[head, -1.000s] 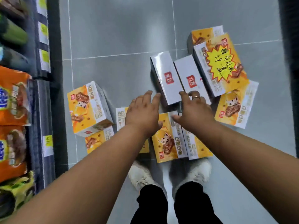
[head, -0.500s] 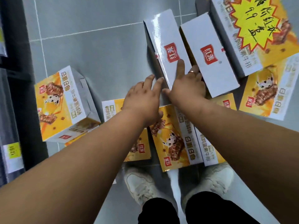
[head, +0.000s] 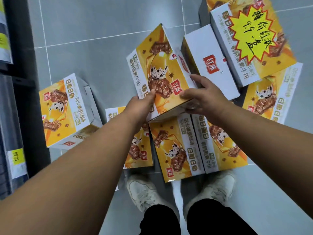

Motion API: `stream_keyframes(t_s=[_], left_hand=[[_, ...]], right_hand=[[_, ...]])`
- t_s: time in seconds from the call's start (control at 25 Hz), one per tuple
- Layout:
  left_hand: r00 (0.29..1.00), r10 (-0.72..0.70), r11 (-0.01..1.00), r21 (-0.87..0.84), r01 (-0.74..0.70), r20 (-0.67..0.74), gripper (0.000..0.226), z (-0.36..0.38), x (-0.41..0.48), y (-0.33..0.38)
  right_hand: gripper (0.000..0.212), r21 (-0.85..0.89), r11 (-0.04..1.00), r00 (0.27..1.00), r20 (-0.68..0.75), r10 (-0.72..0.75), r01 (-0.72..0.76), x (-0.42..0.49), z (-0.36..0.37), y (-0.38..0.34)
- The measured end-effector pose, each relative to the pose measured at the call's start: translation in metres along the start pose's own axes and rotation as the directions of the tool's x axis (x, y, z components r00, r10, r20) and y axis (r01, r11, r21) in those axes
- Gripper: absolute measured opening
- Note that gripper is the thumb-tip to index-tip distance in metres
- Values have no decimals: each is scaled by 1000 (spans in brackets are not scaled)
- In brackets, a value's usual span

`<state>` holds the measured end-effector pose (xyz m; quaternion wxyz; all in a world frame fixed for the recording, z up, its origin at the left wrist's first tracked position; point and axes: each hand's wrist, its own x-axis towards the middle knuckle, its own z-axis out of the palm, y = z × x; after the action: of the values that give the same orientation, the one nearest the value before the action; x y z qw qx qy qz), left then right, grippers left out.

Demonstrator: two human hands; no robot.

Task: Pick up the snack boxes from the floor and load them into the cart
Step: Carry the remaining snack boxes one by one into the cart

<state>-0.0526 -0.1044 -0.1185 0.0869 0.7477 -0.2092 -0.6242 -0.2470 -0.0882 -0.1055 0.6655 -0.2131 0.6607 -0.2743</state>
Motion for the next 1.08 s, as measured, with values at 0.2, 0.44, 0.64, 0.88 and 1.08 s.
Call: stream_keyframes(t_s=[0.2, 0.44, 0.64, 0.88, 1.08], left_hand=[[981, -26, 924, -369, 97, 192, 47, -14, -4, -9], [985, 54, 856, -515, 39, 164, 36, -53, -44, 13], [968, 103, 846, -532, 36, 230, 29, -62, -138, 33], [935, 251, 773, -634, -38, 249, 37, -34, -274, 85], [799, 282, 958, -207, -201, 530, 63, -40, -396, 142]], right_hand=[[63, 140, 982, 977, 187, 101, -128, -18, -23, 14], [36, 59, 985, 901, 415, 125, -164, -76, -66, -4], [40, 234, 965, 987, 133, 88, -118, -148, -88, -42], [93, 457, 877, 986, -132, -100, 150, -270, -77, -111], [95, 522, 781, 928, -318, -194, 342, -424, -101, -150]])
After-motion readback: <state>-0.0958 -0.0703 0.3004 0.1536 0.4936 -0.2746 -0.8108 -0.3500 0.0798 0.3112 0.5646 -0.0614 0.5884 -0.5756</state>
